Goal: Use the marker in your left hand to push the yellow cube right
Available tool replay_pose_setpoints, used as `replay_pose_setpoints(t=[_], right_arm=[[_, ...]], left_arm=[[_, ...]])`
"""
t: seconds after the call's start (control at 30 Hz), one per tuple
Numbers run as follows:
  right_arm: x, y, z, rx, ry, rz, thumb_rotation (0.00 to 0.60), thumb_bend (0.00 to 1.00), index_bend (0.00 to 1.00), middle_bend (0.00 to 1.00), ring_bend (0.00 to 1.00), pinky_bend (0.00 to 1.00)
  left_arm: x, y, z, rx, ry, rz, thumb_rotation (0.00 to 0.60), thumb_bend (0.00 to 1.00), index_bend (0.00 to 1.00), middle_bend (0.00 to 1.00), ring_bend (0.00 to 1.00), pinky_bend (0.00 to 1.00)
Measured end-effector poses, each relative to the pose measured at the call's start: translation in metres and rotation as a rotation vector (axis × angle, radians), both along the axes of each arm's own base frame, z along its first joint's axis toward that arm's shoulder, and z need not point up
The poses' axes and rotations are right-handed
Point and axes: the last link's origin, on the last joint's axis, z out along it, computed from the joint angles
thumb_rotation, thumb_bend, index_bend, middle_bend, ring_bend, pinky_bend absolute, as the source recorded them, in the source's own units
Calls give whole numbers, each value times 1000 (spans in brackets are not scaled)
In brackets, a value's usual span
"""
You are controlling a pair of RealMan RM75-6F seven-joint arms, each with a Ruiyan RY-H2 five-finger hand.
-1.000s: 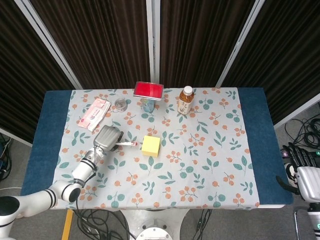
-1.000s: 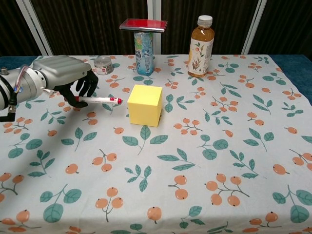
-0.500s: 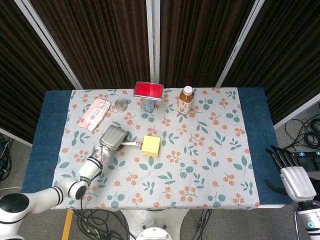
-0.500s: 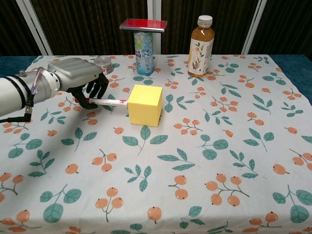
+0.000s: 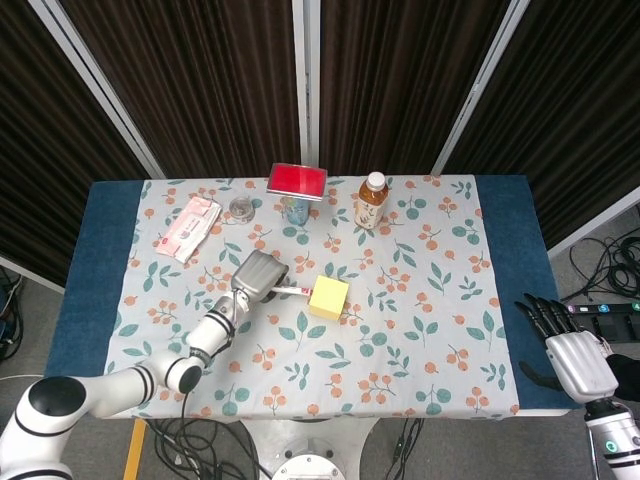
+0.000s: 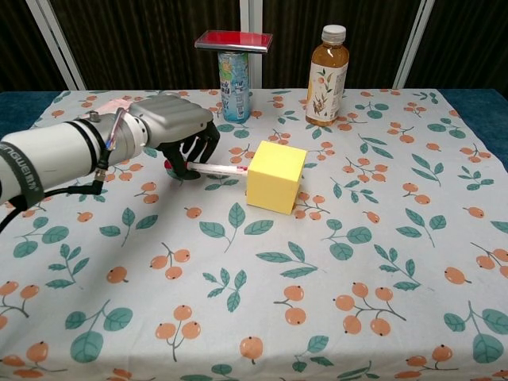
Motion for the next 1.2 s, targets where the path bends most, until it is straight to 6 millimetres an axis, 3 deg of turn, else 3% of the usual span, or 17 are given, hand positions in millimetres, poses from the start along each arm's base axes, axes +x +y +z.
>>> replay_pose_setpoints(t=[0.47,0.73,0.93,1.2], right_arm=[[-1,0,0,9,-2,8,600,174,0,0,0,0],[-1,2,1,-1,-10,10,600,174,0,0,0,0],[-1,1,0,-3,-17,12,600,174,0,0,0,0],[4,-1,0,-12,-29,26,600,174,0,0,0,0]], left_arm=[[56,-19,-25,-66,-13,-29,600,529,710,757,540,708],[78,-31,-25,-71,-33,-45,600,529,709,756,540,708],[51,-23,0,0,-19,-8,600,519,687,726,538,703],[-23,-26,42,86,41,98,600,484,609,681,503,638]])
